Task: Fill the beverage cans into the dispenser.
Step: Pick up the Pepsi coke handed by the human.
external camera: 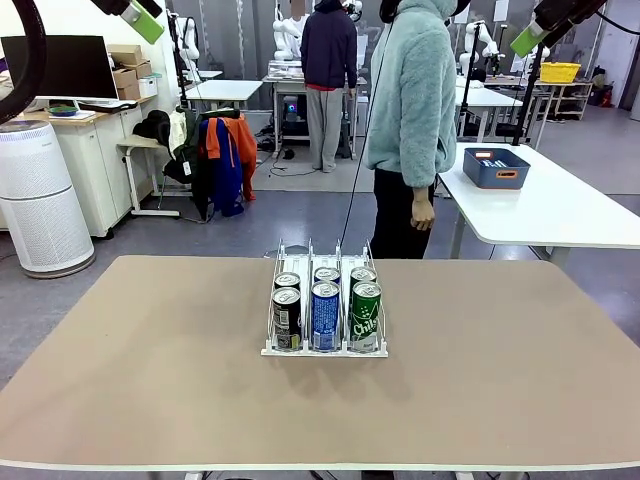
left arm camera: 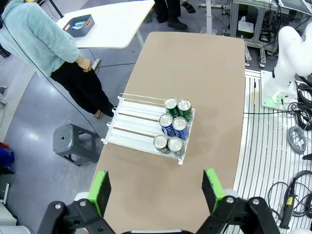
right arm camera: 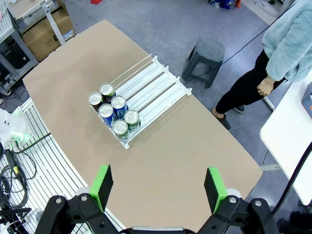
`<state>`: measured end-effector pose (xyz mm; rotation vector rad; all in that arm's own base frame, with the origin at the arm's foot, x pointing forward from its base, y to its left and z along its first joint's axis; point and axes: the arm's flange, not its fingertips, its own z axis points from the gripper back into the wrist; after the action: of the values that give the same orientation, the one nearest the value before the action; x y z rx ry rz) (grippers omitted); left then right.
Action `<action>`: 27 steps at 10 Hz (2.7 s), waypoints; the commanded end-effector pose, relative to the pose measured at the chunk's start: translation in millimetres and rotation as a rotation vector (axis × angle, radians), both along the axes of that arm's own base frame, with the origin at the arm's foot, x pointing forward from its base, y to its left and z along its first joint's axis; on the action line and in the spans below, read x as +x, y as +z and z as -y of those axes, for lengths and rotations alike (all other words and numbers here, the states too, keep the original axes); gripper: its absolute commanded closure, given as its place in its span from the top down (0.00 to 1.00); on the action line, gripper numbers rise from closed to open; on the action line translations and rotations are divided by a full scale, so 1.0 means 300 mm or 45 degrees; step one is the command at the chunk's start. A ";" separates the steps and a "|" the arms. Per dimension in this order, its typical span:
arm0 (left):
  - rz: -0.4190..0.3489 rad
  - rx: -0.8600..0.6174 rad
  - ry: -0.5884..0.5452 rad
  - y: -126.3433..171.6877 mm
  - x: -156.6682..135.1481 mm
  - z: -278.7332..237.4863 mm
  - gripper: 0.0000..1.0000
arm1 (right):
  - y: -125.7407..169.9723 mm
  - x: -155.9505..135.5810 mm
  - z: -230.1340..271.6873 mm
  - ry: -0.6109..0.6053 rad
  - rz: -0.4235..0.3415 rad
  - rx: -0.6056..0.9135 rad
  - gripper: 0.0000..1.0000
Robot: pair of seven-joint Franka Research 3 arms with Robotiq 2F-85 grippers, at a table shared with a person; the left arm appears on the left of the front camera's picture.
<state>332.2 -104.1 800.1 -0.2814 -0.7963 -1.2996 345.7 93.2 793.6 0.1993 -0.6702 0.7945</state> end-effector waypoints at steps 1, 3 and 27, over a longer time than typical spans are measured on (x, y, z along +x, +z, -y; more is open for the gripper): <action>-0.010 -0.018 -0.009 0.001 -0.001 -0.004 1.00 | 0.002 -0.001 0.001 -0.008 -0.003 0.007 1.00; -0.010 -0.018 -0.009 0.001 -0.001 -0.004 1.00 | 0.002 -0.001 0.001 -0.008 -0.003 0.007 1.00; -0.010 -0.018 -0.009 0.001 -0.001 -0.004 1.00 | 0.002 -0.001 0.001 -0.008 -0.003 0.007 1.00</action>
<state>332.3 -103.9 800.1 -0.2811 -0.7963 -1.2991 345.7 93.2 793.6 0.1993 -0.6702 0.7945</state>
